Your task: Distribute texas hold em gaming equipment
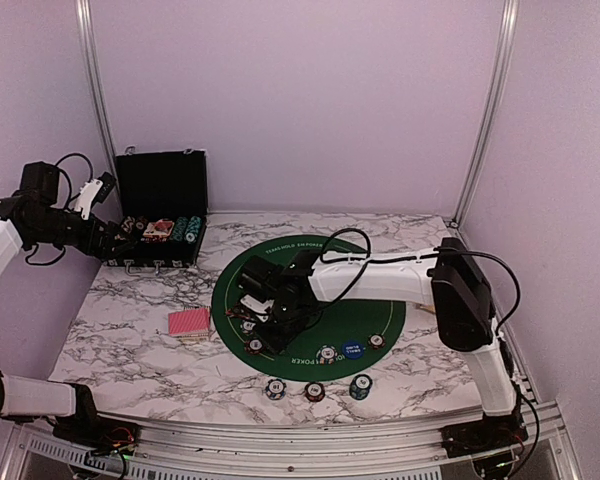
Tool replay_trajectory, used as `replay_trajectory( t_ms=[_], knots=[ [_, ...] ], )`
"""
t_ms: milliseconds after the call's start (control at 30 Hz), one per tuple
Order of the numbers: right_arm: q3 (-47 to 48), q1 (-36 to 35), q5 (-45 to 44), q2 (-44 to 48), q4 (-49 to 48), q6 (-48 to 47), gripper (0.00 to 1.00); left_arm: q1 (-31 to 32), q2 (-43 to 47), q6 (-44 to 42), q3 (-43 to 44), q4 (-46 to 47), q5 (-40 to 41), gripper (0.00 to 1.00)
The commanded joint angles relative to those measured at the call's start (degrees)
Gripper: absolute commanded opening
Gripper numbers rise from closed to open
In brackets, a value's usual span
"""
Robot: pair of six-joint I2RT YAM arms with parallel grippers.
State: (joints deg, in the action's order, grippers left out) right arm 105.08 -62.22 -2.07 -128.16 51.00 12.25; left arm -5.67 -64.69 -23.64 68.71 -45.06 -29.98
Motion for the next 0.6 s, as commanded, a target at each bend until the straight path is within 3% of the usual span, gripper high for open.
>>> replay_trajectory(
  t_ms=[0, 467, 567],
  knots=[
    [5.97, 2.54, -0.08, -2.39, -2.03, -0.56, 0.33, -0.13, 1.12, -0.88, -0.24, -1.08, -0.57, 0.99],
    [8.77, 3.68, 2.37, -7.57, -3.54, -0.12, 0.33, -0.13, 0.79, -0.97, 0.02, -1.11, -0.62, 0.99],
    [8.41, 3.68, 3.28, -7.88, -3.63, -0.12, 0.37, -0.13, 0.68, -1.06, 0.09, -1.11, -0.63, 0.99]
  ],
)
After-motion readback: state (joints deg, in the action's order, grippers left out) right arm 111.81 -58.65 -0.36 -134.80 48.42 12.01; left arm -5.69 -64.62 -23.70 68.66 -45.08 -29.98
